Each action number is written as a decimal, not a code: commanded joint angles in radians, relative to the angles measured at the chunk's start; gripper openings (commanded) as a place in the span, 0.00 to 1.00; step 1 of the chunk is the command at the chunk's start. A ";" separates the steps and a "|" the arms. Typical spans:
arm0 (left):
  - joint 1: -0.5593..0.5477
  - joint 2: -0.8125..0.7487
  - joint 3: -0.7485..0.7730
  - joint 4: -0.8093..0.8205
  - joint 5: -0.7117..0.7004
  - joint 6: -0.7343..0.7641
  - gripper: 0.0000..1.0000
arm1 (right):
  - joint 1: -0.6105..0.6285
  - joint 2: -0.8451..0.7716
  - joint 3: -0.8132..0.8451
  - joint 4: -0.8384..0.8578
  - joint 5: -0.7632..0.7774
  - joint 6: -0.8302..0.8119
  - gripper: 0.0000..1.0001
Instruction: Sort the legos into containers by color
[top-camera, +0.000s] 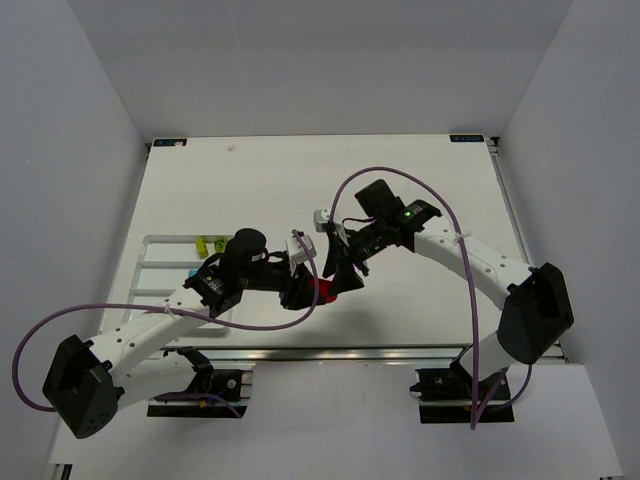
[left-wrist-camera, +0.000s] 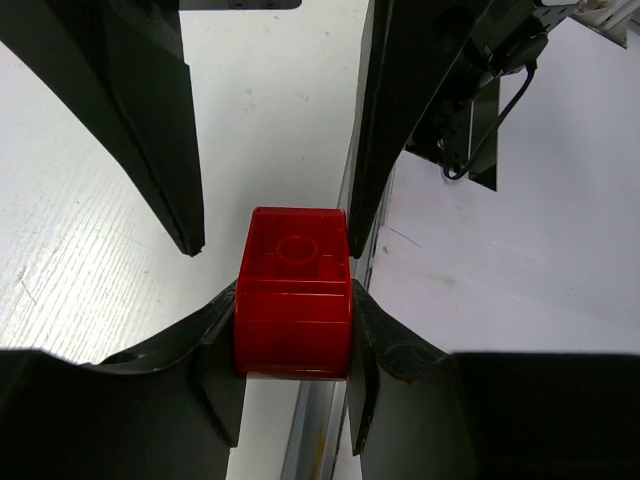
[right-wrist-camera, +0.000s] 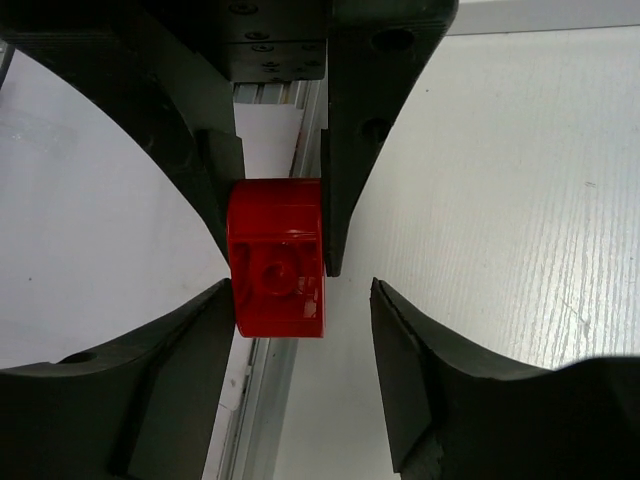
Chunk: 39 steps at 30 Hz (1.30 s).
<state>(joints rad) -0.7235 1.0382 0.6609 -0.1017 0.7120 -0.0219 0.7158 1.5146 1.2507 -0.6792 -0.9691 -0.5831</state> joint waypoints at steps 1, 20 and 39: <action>-0.007 -0.029 -0.006 0.020 -0.006 0.020 0.08 | 0.007 0.013 0.026 0.003 -0.037 0.012 0.60; -0.007 -0.030 0.000 0.007 -0.032 0.016 0.22 | 0.005 0.019 0.038 -0.016 -0.072 0.002 0.02; 0.021 -0.325 -0.156 0.256 -0.312 -0.239 0.98 | -0.154 -0.083 -0.020 0.190 -0.160 0.253 0.00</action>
<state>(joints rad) -0.7147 0.7311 0.5194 0.0544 0.4789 -0.1780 0.5846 1.4517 1.2446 -0.5545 -1.0290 -0.4129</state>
